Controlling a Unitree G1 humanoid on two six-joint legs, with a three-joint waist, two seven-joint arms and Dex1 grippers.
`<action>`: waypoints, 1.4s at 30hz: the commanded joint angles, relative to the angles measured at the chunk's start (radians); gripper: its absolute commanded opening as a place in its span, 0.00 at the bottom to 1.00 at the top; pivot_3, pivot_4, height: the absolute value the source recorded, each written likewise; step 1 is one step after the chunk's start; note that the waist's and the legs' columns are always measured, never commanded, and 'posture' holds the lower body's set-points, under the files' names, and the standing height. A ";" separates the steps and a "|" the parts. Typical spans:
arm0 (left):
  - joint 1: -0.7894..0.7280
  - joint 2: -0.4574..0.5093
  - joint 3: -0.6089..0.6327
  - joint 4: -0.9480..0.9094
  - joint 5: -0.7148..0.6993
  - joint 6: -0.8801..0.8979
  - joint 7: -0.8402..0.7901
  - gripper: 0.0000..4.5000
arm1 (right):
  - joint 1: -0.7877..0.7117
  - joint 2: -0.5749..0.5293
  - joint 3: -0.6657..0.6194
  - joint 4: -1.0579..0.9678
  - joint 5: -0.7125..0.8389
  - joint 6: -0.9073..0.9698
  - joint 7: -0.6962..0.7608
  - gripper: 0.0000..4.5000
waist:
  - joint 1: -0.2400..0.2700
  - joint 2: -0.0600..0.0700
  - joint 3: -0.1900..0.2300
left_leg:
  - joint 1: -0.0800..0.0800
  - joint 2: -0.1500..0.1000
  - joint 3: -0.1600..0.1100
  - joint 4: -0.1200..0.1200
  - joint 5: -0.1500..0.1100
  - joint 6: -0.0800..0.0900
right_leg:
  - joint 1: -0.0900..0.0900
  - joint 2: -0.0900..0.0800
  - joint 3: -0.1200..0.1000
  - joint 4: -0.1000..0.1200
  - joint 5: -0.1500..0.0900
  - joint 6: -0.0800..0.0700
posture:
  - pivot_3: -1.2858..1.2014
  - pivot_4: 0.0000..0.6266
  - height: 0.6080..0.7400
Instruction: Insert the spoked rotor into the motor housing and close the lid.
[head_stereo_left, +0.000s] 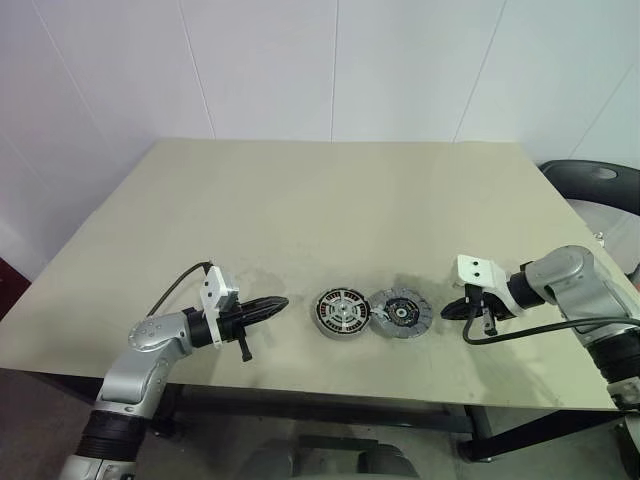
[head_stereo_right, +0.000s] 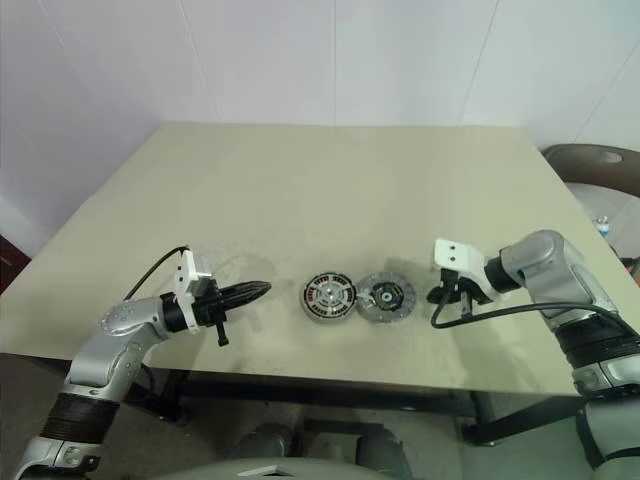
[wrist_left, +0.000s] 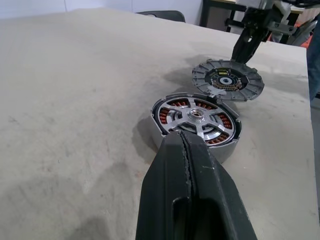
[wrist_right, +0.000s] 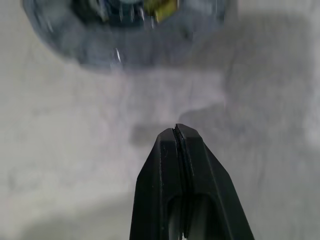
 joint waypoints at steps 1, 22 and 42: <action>-0.004 0.007 0.000 -0.030 0.008 -0.009 0.008 0.00 | -0.023 0.015 -0.045 -0.029 0.048 0.015 0.003 0.00 | 0.000 0.000 0.000 | 0.000 0.000 0.000 0.000 0.000 0.000 | 0.000 0.000 0.000 0.000 0.000 0.000 | 0.52 0.00 1.00; -0.030 0.000 -0.019 -0.034 0.038 -0.001 0.037 0.00 | -0.057 0.211 -0.128 -0.206 0.380 0.284 -0.027 0.00 | -0.001 0.000 0.000 | 0.000 0.001 0.001 0.000 0.000 0.000 | -0.001 0.000 0.000 0.000 0.001 0.000 | 0.52 0.00 1.00; -0.047 0.004 -0.025 -0.020 0.057 -0.009 0.066 0.00 | -0.001 0.488 0.061 -0.166 0.240 0.260 -0.341 0.57 | -0.003 -0.002 -0.002 | 0.005 0.002 0.001 0.001 0.000 0.000 | 0.000 0.002 0.001 0.001 0.003 -0.001 | 0.52 0.00 1.00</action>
